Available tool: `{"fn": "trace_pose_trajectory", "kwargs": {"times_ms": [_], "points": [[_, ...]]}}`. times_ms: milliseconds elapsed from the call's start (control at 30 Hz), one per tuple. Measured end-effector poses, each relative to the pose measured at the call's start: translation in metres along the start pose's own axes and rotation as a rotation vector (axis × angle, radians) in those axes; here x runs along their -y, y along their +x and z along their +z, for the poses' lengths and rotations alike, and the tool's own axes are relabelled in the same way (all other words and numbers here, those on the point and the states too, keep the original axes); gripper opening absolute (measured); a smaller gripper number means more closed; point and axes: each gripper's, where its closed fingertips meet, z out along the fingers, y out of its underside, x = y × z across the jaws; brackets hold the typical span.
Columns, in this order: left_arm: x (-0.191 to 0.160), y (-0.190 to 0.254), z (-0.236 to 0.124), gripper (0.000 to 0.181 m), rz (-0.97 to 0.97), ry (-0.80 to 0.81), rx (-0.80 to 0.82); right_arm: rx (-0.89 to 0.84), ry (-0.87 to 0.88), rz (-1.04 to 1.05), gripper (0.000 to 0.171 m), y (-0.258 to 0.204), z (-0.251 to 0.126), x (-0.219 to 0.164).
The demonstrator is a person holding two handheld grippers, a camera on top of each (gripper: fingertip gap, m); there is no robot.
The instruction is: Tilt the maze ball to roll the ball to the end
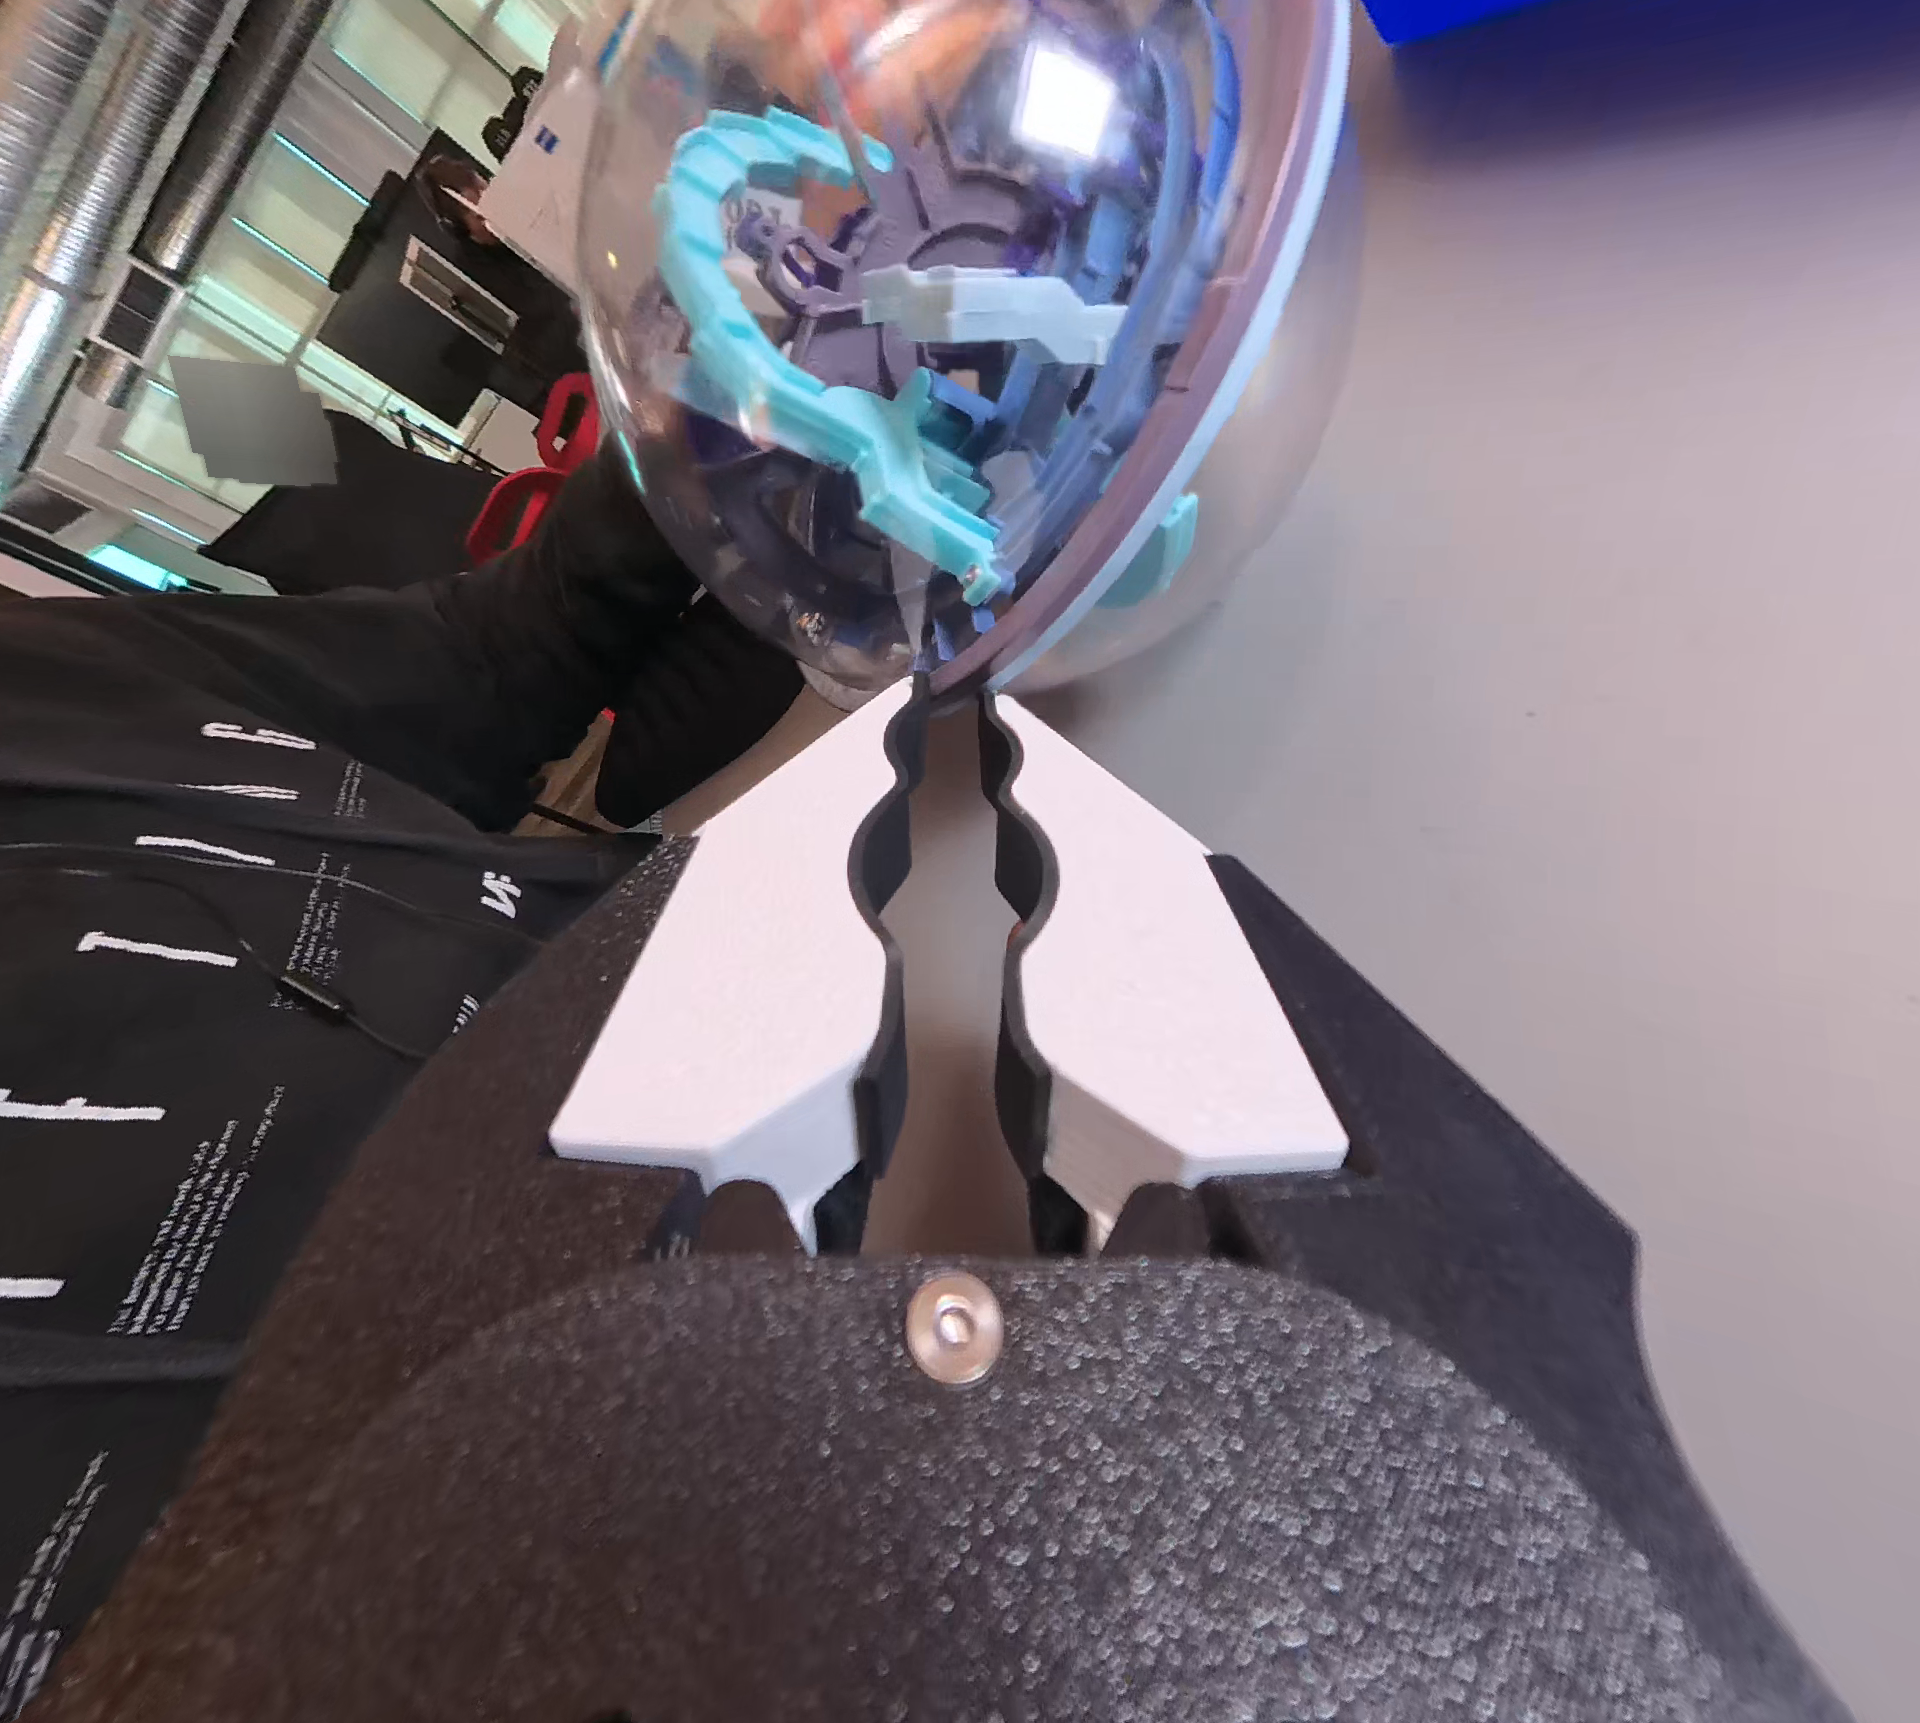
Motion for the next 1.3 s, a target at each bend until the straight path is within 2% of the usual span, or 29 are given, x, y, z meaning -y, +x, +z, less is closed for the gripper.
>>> {"fn": "trace_pose_trajectory", "kwargs": {"times_ms": [167, 233, 267, 333, 367, 433, 533, 633, 667, 800, 867, 967, 1067, 1200, 1300], "points": [[-0.004, -0.004, -0.002, 0.006, -0.055, -0.006, -0.006, -0.025, -0.029, -0.022, 0.008, 0.003, 0.002, -0.004], [-0.003, -0.003, -0.003, 0.006, -0.053, -0.006, -0.007, -0.041, -0.032, -0.08, 0.019, 0.001, 0.001, -0.002], [-0.002, -0.004, -0.003, 0.006, -0.058, 0.0, -0.006, -0.052, -0.015, -0.132, 0.037, 0.0, -0.001, 0.002], [0.0, -0.005, -0.003, 0.006, -0.06, 0.005, -0.004, -0.124, 0.041, -0.288, 0.086, -0.002, -0.005, 0.015], [0.0, -0.004, -0.003, 0.006, -0.054, 0.004, -0.005, -0.185, 0.051, -0.394, 0.103, -0.001, -0.007, 0.02], [0.002, 0.001, -0.004, 0.009, -0.008, 0.007, -0.016, -0.327, 0.04, -0.61, 0.121, 0.003, -0.006, 0.027], [0.009, 0.009, -0.006, 0.051, 0.156, -0.003, 0.015, -0.404, 0.034, -0.812, 0.124, -0.003, 0.007, 0.034], [0.023, 0.014, -0.006, 0.102, 0.424, -0.022, 0.11, -0.402, 0.001, -0.889, 0.123, -0.003, 0.019, 0.036], [0.028, 0.017, -0.005, 0.113, 0.548, -0.035, 0.142, -0.377, -0.009, -0.884, 0.12, -0.003, 0.022, 0.036], [0.04, 0.023, 0.011, 0.131, 1.031, -0.16, 0.233, -0.305, -0.014, -0.831, 0.117, -0.001, 0.027, 0.046], [0.041, 0.017, 0.023, 0.137, 1.138, -0.253, 0.216, -0.269, -0.022, -0.802, 0.116, 0.001, 0.029, 0.052], [0.037, 0.004, 0.037, 0.144, 1.057, -0.389, 0.124, -0.211, -0.047, -0.748, 0.115, 0.004, 0.032, 0.06], [0.031, -0.005, 0.046, 0.138, 0.957, -0.458, 0.038, -0.169, -0.034, -0.684, 0.114, 0.007, 0.035, 0.07], [0.035, -0.014, 0.051, 0.136, 0.852, -0.398, 0.008, -0.182, 0.031, -0.588, 0.114, 0.016, 0.037, 0.081], [0.041, -0.018, 0.049, 0.136, 0.772, -0.355, 0.01, -0.212, 0.02, -0.608, 0.115, 0.025, 0.029, 0.079]]}}
